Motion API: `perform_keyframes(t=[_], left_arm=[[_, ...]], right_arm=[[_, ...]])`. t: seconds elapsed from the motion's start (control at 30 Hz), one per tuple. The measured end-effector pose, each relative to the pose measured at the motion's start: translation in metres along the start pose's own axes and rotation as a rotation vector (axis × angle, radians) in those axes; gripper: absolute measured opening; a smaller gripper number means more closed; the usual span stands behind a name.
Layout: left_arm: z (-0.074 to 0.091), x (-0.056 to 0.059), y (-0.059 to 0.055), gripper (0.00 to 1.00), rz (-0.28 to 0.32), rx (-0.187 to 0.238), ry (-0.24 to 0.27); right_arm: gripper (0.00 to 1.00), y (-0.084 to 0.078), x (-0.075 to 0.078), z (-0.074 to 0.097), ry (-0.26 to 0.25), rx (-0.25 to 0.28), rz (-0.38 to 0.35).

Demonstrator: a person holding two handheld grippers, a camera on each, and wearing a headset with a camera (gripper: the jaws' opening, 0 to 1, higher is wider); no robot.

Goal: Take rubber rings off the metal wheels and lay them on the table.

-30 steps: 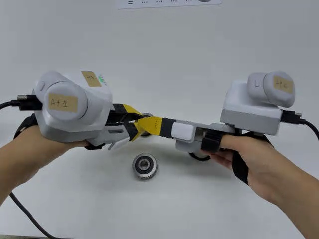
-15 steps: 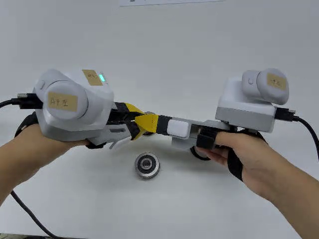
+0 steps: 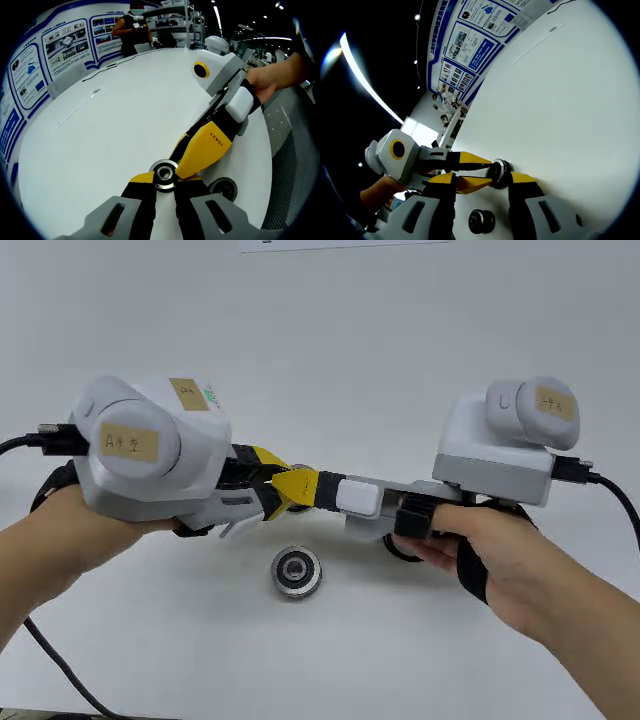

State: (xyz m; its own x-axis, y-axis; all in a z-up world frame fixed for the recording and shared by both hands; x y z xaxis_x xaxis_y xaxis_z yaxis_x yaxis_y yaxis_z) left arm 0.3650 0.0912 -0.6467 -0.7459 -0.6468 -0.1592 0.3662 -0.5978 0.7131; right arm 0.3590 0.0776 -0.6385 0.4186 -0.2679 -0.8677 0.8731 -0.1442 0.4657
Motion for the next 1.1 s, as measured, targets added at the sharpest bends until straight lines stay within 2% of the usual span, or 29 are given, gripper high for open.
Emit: perform_keyframes(t=[0.37, 0.67, 0.77, 0.93, 1.1], left_arm=[[0.000, 0.000, 0.000, 0.13, 0.000, 0.000, -0.001], [0.000, 0.000, 0.000, 0.13, -0.002, -0.001, -0.002], [0.000, 0.000, -0.001, 0.13, -0.001, -0.001, -0.003], [0.000, 0.000, -0.001, 0.13, -0.001, 0.000, -0.003], [0.000, -0.001, -0.001, 0.13, 0.011, -0.001, -0.003]], right_arm=[[0.37, 0.001, 0.003, 0.003, -0.013, 0.008, 0.001], [0.23, 0.004, 0.009, 0.007, -0.035, 0.022, 0.004], [0.14, 0.004, 0.017, 0.009, -0.076, 0.025, 0.021], [0.03, 0.004, 0.024, 0.010, -0.102, 0.026, 0.007], [0.02, 0.004, 0.023, 0.010, -0.109, 0.027, -0.001]])
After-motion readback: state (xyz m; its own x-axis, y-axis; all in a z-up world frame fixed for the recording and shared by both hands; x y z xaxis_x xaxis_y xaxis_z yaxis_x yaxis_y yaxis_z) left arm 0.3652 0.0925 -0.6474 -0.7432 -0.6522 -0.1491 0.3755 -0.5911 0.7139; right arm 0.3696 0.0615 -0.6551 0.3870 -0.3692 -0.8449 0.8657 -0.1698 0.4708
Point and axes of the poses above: the centre of the closed fingertips' face, and the gripper's own axes: z roughly backward along the fingers, x roughly to its right, y roughly out of its top, the point moved 1 cm from there along z, roughly backward along the fingers, and after that the axes turned 8 degrees about y, right-handed, at the moved point
